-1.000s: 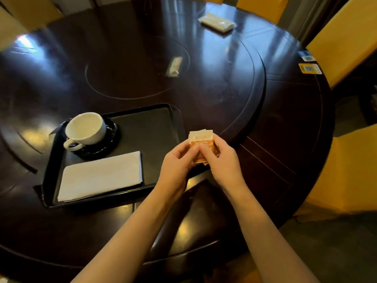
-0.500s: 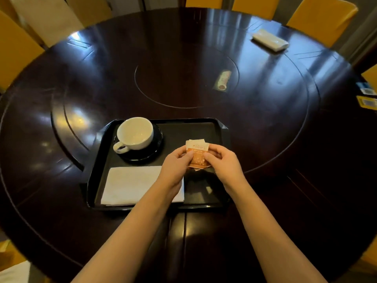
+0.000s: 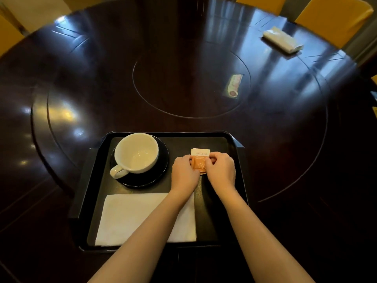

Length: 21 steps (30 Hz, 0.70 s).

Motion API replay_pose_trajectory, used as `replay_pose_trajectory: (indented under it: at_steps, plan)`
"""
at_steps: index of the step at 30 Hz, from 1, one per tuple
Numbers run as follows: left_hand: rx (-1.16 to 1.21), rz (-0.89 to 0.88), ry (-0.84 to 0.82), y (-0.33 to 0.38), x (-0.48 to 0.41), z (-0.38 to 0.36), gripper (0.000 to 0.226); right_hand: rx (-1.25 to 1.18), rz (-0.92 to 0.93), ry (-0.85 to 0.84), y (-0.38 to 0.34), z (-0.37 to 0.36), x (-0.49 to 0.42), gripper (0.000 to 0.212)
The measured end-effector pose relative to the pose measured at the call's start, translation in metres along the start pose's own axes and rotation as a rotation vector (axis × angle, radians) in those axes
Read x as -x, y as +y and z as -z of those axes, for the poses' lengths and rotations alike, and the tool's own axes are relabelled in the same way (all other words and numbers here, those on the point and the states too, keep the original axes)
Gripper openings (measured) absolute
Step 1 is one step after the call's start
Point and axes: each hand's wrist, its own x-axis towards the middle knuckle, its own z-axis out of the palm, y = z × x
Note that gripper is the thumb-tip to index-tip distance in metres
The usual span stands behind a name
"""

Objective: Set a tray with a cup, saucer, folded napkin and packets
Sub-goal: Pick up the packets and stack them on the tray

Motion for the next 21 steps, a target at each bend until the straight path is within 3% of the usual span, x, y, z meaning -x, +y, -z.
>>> replay_pose_trajectory:
  at_steps: [7,13,21]
  plan:
    - [-0.126,-0.084,0.031,-0.009,0.013,-0.007,0.060,-0.101,0.058,-0.098,0.021,0.008,-0.001,0.032]
    - [-0.109,-0.110,0.116,-0.008,0.021,-0.013,0.049,-0.121,0.111,-0.126,0.026,0.006,0.004,0.032]
    - [-0.096,-0.144,0.086,-0.004,0.016,-0.008,0.061,-0.215,0.141,-0.133,0.029,0.013,-0.007,0.031]
